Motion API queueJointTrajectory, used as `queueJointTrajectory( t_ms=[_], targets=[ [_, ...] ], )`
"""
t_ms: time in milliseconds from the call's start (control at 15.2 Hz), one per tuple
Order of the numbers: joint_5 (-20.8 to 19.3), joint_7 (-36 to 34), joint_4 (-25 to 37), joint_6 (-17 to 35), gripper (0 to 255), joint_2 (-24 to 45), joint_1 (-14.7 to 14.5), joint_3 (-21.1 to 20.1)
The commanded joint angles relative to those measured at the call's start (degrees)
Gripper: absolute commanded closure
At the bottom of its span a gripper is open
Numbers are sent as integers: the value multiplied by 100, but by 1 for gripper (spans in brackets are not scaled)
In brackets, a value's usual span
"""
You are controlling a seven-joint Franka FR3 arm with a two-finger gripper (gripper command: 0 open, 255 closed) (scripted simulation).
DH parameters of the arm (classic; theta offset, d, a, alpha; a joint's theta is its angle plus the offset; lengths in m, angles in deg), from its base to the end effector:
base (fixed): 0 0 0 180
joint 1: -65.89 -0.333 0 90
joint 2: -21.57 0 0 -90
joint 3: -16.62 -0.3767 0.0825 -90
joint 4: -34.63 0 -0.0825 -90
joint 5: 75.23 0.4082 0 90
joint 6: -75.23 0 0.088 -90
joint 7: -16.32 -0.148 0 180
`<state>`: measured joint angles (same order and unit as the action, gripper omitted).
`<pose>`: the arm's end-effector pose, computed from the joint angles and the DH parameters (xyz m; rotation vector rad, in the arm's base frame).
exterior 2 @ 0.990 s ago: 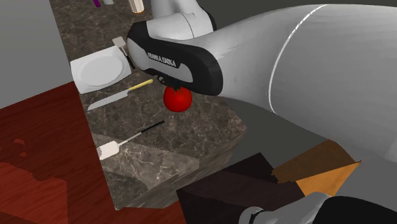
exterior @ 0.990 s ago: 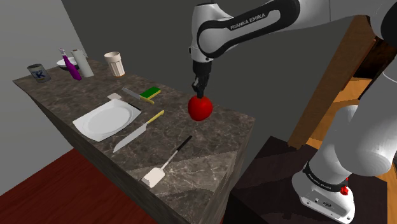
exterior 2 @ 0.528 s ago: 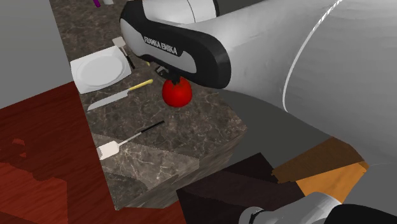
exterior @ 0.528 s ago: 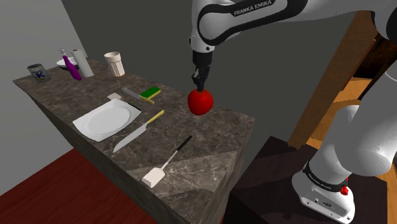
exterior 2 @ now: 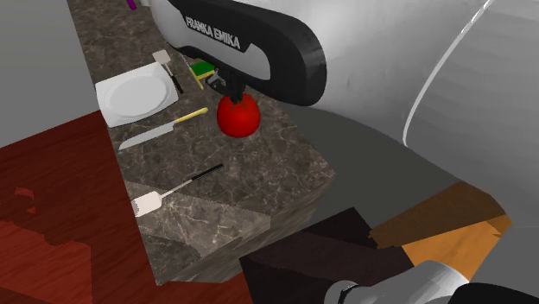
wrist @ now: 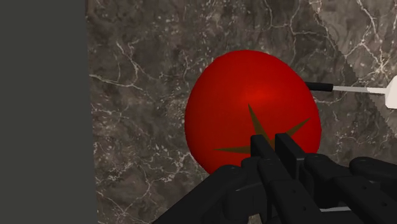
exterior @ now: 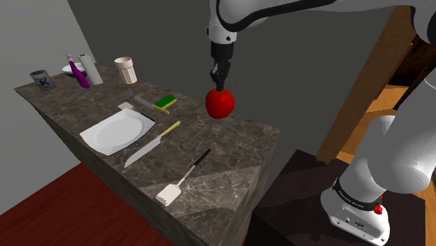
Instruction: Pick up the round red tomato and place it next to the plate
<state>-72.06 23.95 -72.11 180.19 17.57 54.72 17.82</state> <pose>0.5564 0.1043 0.5607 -3.0518 -0.4518 -0.0580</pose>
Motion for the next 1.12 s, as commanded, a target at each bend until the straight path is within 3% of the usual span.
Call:
queueJointTrajectory(
  t_ms=[0, 528, 1056],
  targets=[
    [-2, -1, 167, -150, 255, 17, 3, 4],
    [-7, -30, 846, -775, 255, 71, 6, 7],
    [-53, -635, 1935, -472, 255, 1432, -317, -287]
  ],
)
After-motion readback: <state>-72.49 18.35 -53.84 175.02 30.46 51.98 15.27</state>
